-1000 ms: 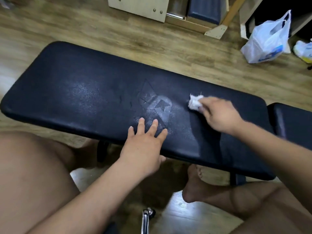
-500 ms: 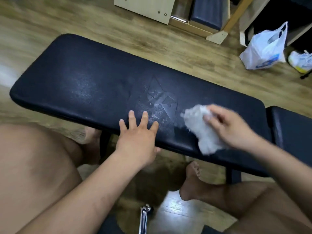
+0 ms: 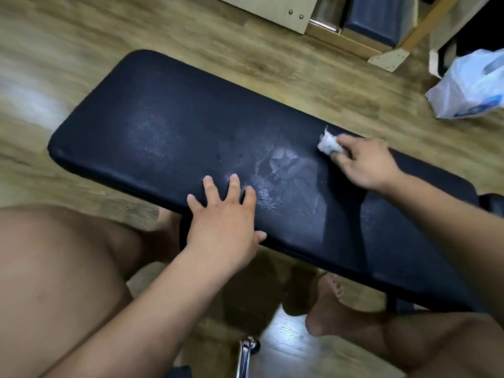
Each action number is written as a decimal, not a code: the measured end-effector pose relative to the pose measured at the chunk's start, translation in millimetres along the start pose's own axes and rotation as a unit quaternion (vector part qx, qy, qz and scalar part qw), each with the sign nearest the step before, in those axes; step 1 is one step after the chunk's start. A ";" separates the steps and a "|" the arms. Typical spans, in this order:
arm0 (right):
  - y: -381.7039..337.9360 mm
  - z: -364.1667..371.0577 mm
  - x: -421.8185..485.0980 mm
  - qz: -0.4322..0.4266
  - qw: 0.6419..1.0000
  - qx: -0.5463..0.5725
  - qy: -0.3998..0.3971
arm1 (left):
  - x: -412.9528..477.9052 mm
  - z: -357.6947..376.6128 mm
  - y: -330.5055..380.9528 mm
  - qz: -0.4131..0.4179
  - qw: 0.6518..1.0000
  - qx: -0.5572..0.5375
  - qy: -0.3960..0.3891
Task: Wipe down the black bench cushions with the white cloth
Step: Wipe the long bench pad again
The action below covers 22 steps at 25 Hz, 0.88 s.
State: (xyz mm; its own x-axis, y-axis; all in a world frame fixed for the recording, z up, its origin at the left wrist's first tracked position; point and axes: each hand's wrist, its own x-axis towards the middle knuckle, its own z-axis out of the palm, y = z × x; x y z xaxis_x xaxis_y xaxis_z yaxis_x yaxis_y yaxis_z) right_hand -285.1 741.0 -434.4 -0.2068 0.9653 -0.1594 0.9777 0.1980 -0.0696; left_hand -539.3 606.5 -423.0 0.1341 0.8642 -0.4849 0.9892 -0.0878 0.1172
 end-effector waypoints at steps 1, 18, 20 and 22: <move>-9.3 1.3 -23.1 -0.019 1.000 0.013 -0.016 | 0.5 -2.3 1.1 0.000 1.000 0.000 -0.005; -22.6 -74.0 40.3 -0.027 0.968 0.225 0.109 | -13.3 7.6 -21.3 0.047 0.997 -0.038 0.044; -27.4 -41.4 69.9 -0.015 0.994 0.091 0.057 | -13.4 6.3 -27.9 0.062 0.995 -0.044 0.070; -44.0 -8.7 72.1 0.014 0.999 0.037 0.026 | -15.3 9.9 -32.7 0.072 0.993 -0.035 0.083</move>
State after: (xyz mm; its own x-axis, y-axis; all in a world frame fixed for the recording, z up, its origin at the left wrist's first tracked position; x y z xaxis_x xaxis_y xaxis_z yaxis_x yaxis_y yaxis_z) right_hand -342.7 803.4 -434.3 -0.1748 0.9782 -0.1118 0.9774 0.1587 -0.1393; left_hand -573.2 591.3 -428.1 0.2575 0.9151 -0.3104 0.9530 -0.1874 0.2382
